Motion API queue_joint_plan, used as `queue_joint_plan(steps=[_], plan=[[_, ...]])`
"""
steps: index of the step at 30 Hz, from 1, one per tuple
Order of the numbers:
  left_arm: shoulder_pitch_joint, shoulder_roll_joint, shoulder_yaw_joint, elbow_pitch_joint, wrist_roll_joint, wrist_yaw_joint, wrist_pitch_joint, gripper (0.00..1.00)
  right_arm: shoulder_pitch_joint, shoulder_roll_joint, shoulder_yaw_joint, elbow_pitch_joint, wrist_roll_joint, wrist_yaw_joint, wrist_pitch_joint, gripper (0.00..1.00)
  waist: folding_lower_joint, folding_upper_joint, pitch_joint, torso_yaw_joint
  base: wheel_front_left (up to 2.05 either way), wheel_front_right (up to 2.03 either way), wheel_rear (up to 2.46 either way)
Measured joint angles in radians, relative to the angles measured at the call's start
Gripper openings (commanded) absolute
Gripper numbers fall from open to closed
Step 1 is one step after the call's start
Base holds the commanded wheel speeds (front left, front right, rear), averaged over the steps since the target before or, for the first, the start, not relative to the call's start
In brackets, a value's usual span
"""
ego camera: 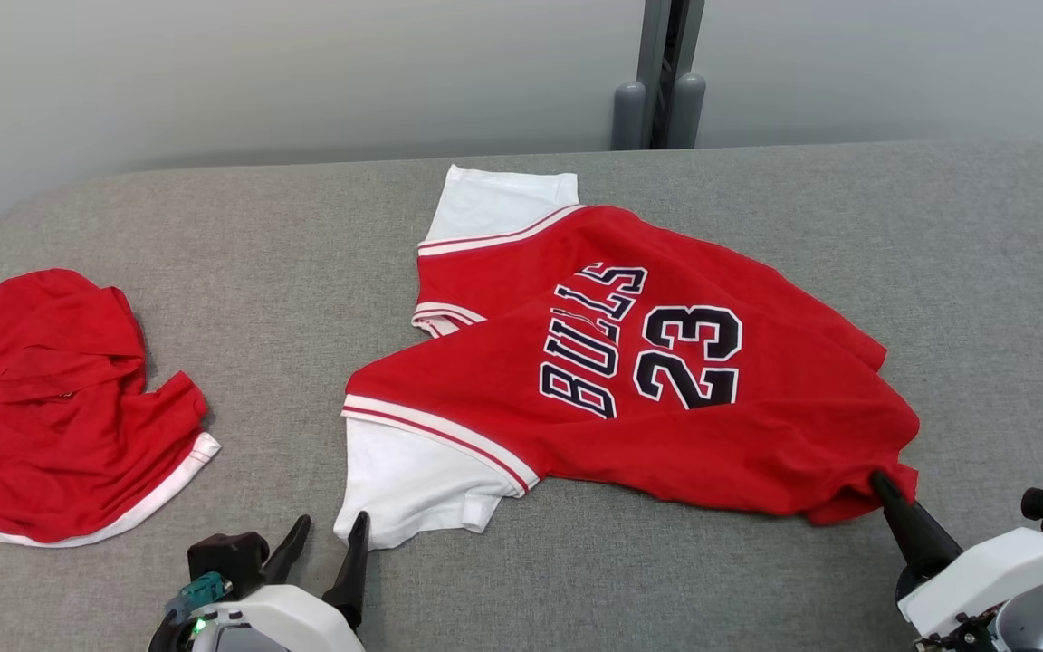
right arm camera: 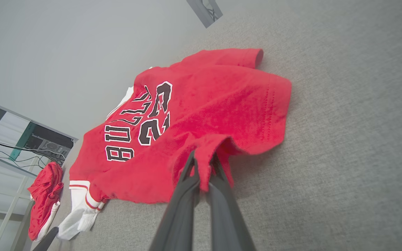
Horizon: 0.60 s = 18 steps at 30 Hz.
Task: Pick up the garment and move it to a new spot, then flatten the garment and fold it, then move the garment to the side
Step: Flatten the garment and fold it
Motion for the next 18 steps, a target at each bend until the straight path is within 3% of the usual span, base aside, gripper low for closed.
queue_joint_plan(steps=[17,18], plan=[[-0.027,0.006,-0.074,0.055,0.007,-0.028,0.026,1.0,-0.01,-0.027,0.03,0.028,0.004,0.0,-0.022,0.0,0.0,0.0,0.005,-0.007,0.0,0.0,0.0],[-0.029,0.006,-0.077,0.057,0.007,-0.029,0.023,0.45,-0.01,-0.028,0.031,0.028,0.004,0.0,-0.023,0.0,0.0,0.0,0.006,-0.008,0.0,0.0,0.0]])
